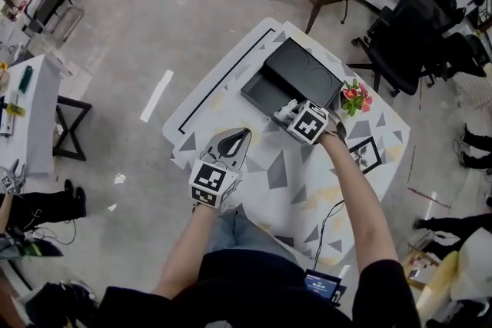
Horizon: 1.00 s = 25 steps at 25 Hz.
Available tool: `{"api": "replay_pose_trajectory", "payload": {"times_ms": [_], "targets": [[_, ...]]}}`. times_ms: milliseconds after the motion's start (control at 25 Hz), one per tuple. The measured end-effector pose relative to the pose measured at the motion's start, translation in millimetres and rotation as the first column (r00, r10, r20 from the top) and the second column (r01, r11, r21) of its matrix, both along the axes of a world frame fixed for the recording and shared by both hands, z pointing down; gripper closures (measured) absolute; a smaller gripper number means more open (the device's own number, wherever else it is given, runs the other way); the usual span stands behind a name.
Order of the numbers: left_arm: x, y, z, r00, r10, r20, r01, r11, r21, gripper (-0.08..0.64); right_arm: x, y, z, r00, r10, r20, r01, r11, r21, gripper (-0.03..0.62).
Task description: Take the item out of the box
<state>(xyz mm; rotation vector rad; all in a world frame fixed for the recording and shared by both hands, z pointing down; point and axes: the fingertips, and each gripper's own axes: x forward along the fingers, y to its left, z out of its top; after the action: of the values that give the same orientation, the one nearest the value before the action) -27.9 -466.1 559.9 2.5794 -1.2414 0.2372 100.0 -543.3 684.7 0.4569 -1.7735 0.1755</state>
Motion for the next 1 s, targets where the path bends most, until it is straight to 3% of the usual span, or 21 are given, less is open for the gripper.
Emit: {"api": "replay_pose_trajectory", "payload": {"times_ms": [480,1000], "targets": [[-4.2,1.1,1.8,1.0,-0.011,0.004,0.011,1.0,-0.009,0.54,-1.8,5.3,1.2,0.999,-0.041,-0.023,0.04,0.999,-0.023,0.563],[-2.3,8.4,-7.4,1.0,-0.006,0.003,0.006,1.0,0.011,0.54,-0.3,2.7,-23.0,1.0,-0.011,0.009,0.011,0.997,0.071,0.572]]}}
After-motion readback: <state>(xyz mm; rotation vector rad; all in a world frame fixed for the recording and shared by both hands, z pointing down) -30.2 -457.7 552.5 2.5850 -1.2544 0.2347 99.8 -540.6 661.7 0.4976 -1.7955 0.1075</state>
